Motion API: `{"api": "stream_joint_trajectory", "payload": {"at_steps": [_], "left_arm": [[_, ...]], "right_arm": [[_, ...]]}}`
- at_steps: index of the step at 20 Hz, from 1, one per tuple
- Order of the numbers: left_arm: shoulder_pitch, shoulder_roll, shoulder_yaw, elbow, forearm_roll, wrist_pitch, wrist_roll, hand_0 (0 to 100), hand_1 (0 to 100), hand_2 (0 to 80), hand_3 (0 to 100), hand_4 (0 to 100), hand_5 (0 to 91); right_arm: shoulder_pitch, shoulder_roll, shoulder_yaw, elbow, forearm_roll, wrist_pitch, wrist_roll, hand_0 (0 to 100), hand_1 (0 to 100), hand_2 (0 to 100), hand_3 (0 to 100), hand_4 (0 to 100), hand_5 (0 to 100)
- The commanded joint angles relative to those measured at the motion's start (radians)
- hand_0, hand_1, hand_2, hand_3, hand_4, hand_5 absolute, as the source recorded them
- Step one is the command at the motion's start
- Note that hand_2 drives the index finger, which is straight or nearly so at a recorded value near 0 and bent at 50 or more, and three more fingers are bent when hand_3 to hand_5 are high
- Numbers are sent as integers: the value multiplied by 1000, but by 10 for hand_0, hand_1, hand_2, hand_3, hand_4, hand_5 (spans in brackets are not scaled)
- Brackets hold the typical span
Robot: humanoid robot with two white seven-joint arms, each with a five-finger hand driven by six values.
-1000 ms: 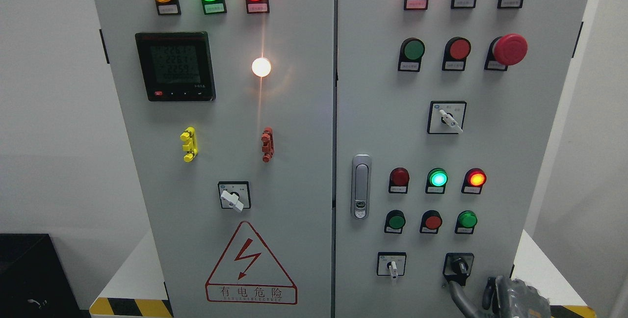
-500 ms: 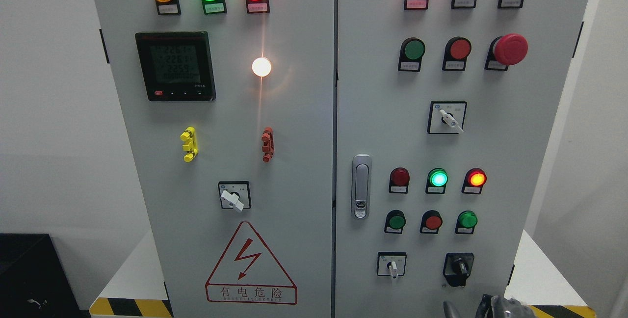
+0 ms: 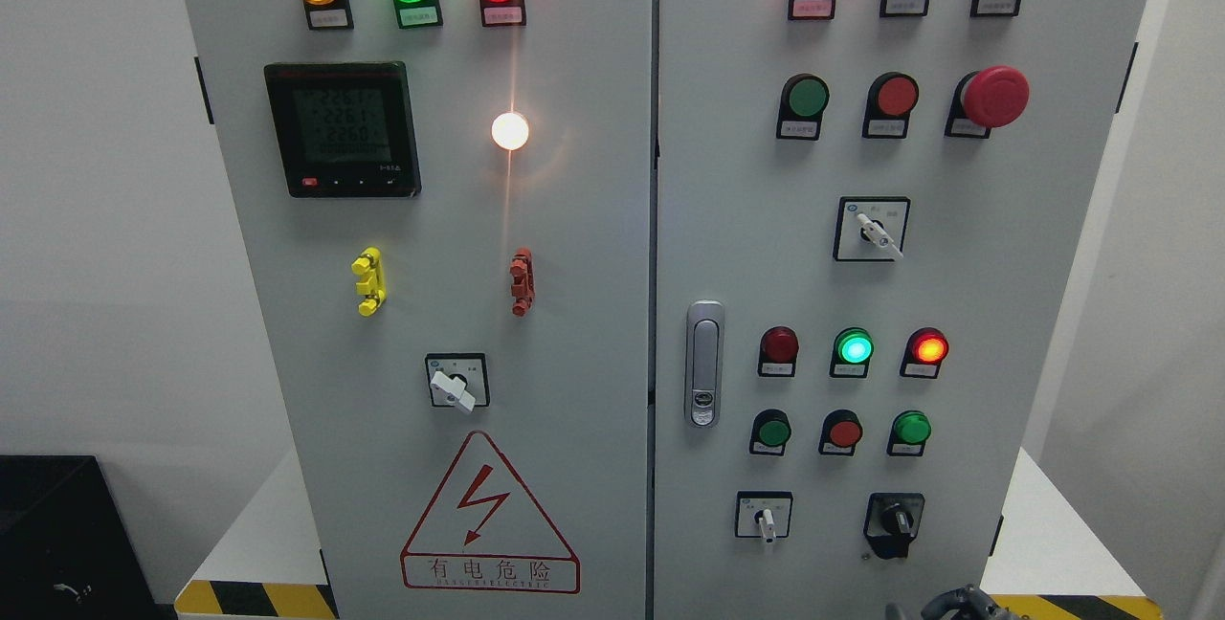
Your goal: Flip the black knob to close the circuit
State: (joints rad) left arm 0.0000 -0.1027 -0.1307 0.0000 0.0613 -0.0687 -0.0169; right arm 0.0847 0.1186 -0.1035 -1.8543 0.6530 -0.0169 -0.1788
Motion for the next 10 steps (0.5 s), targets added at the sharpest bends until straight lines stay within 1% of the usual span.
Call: {"api": "stream_joint_trajectory", "payload": {"at_steps": [1,3,4,6,7,9,10], "left_arm": [[21,1,0,-23,0,0,0,120,556,0,0,0,0],[21,0,0,-23,0,0,0,120,556,0,0,0,0],[21,0,0,-23,0,0,0,120,556,0,0,0,0],[21,1,-1,-23,0,0,0,120,556,0,0,0,0],[21,0,-1,-23,0,0,0,120,556,0,0,0,0],[21,0,0,-23,0,0,0,120,556,0,0,0,0],[21,0,-1,-23,0,0,0,120,556,0,0,0,0]], "right_arm": [[82,9,39,-72,-228,-69,-36,0,73,333,553,510,340],[104,9,48,-72,-359,-122,-22,0,60,294,481,441,290],[112,7,53,-72,-427,-133,-11,0,60,289,472,431,288],[124,7,56,-68,-534,-137,40,0,65,230,399,348,256],[130,6,56,-63,-565,-141,68,0,65,214,378,329,241],[138,6,54,-60,-598,-172,125,0,47,140,285,227,168],[144,6,54,-60,-617,-187,151,0,40,113,256,193,137]]}}
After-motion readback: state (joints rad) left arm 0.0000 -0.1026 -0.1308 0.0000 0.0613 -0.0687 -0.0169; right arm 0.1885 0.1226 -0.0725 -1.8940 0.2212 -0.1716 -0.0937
